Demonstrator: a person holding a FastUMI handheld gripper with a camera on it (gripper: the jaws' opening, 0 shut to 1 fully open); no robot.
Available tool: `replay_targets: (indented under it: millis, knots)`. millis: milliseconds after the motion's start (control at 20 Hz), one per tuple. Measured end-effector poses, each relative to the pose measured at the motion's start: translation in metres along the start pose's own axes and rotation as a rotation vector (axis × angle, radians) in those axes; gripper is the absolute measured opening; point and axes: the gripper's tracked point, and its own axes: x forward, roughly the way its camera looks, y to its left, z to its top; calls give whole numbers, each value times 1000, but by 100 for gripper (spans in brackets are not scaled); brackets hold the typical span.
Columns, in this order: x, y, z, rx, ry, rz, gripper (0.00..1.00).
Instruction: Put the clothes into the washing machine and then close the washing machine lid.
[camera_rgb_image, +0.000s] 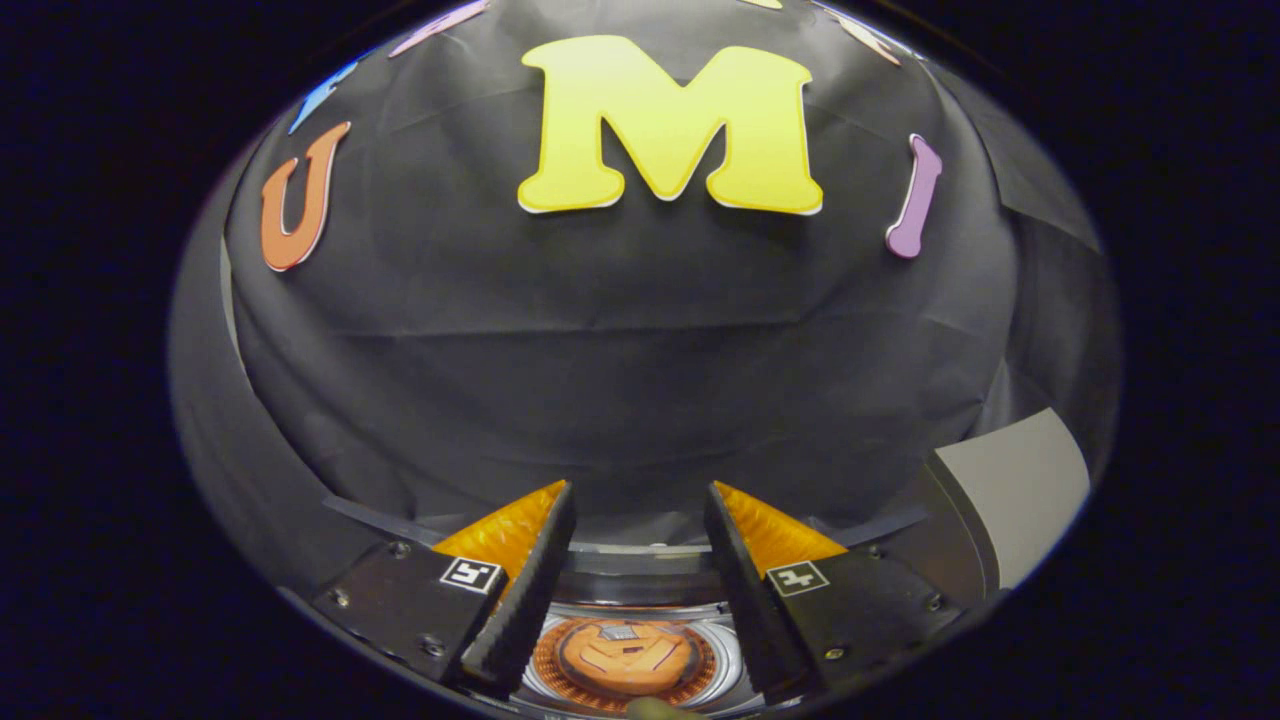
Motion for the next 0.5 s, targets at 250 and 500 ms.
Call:
replay_targets:
  millis: [250,500]
  knots:
    - [-13,1,-11,-4,-13,6,82]
    - [-29,1,-24,-10,-28,13,82]
